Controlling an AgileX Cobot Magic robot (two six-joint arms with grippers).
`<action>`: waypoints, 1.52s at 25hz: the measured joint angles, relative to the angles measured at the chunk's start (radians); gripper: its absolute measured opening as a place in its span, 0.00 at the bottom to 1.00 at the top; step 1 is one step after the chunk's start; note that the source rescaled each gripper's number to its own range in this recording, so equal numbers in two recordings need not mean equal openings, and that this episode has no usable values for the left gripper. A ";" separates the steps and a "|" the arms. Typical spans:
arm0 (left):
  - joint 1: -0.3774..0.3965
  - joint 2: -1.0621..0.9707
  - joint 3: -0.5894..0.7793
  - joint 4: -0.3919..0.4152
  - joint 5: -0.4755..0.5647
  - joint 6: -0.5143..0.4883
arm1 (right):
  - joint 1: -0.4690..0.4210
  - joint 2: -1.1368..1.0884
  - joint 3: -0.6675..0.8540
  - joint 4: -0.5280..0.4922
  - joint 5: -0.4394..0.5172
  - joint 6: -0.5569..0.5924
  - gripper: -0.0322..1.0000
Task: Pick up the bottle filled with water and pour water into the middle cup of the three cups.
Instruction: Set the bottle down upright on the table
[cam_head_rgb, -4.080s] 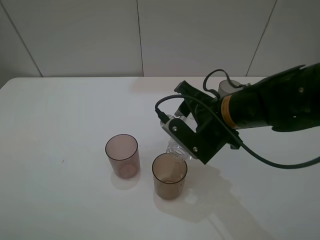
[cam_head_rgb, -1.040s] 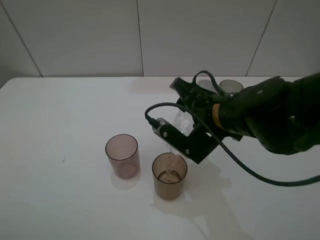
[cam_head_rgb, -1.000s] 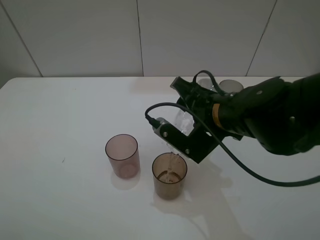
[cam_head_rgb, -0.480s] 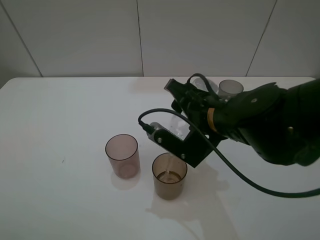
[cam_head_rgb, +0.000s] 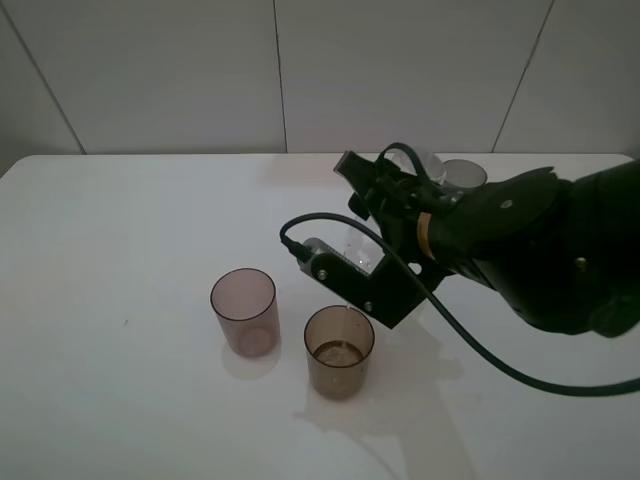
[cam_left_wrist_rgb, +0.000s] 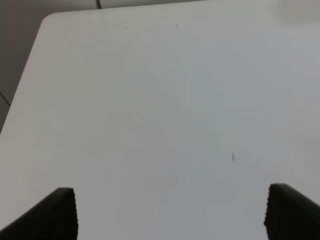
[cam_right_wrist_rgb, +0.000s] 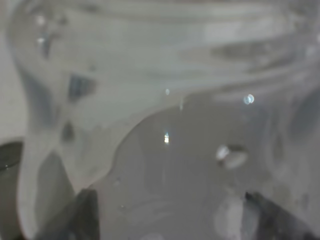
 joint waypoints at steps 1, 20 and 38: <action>0.000 0.000 0.000 0.000 0.000 0.000 | 0.007 0.000 0.000 0.000 0.002 0.000 0.06; 0.000 0.000 0.000 0.000 0.000 0.000 | 0.054 0.000 0.000 0.000 0.014 0.001 0.06; 0.000 0.000 0.000 0.000 0.000 0.000 | 0.054 -0.009 0.000 0.000 -0.019 0.082 0.06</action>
